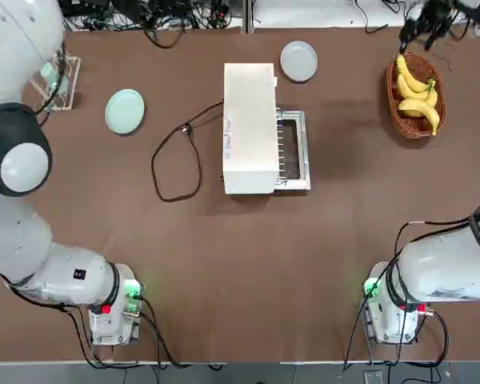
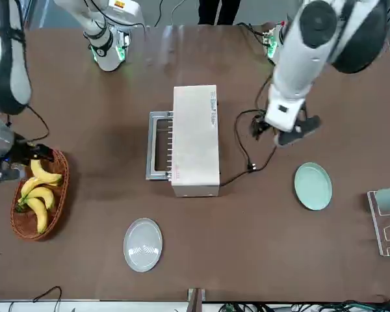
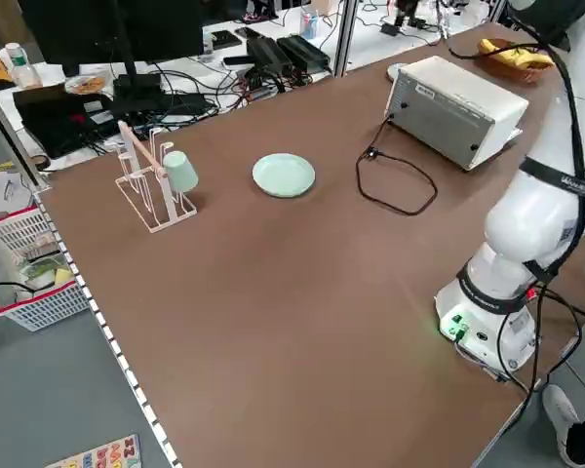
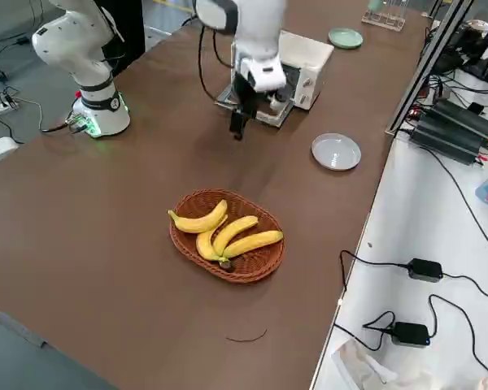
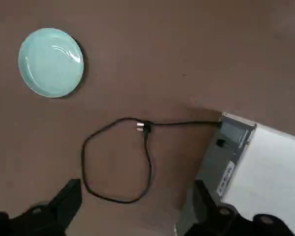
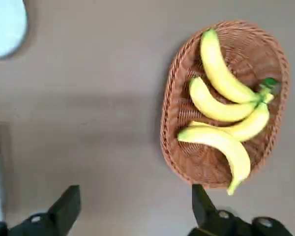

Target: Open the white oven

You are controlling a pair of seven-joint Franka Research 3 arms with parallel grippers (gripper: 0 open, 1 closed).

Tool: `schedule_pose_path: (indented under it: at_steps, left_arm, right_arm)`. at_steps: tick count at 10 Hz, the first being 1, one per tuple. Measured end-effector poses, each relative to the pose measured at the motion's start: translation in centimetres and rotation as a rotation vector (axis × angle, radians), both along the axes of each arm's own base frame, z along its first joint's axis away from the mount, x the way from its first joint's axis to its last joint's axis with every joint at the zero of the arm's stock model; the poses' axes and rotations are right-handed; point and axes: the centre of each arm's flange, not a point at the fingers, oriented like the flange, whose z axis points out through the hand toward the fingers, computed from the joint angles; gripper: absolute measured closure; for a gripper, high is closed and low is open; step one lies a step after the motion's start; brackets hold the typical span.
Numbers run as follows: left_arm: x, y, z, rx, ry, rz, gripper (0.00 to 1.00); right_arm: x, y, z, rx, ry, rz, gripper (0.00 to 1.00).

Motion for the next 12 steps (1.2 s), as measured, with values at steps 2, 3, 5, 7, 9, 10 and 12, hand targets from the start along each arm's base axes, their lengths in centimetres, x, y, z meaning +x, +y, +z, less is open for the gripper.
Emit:
schedule_pose_path:
  at_steps: [2, 3, 5, 7, 9, 10, 12]
  left_arm:
    - [0.6, 7.1, 2.4, 0.019, 0.019, -0.075, 0.0]
    - [0.7, 9.9, 3.1, 0.02, 0.036, -0.131, 0.0]
    - [0.6, 14.8, 4.4, -0.013, 0.064, -0.219, 0.0]
    - [-0.1, 20.8, 7.1, -0.039, 0.059, -0.317, 0.0]
    - [-0.7, 23.4, 8.3, -0.045, 0.058, -0.354, 0.0]
    - [-0.8, 22.9, 8.4, -0.044, 0.056, -0.362, 0.0]
    - [-0.8, 22.2, 8.5, -0.048, 0.055, -0.374, 0.0]
  right_arm:
    - [-0.9, 3.3, 5.8, 0.002, 0.004, -0.089, 0.0]
    - [-1.6, 5.9, 7.9, 0.001, 0.007, -0.105, 0.0]
    - [-3.2, 9.7, 10.4, -0.002, 0.018, -0.104, 0.0]
    - [-3.7, 9.3, 10.9, -0.004, 0.024, -0.113, 0.0]
    - [-3.8, 9.0, 10.7, -0.004, 0.03, -0.118, 0.0]
    - [-3.9, 9.0, 10.4, -0.005, 0.033, -0.118, 0.0]
    - [-4.1, 9.2, 10.2, 0.009, 0.034, -0.117, 0.0]
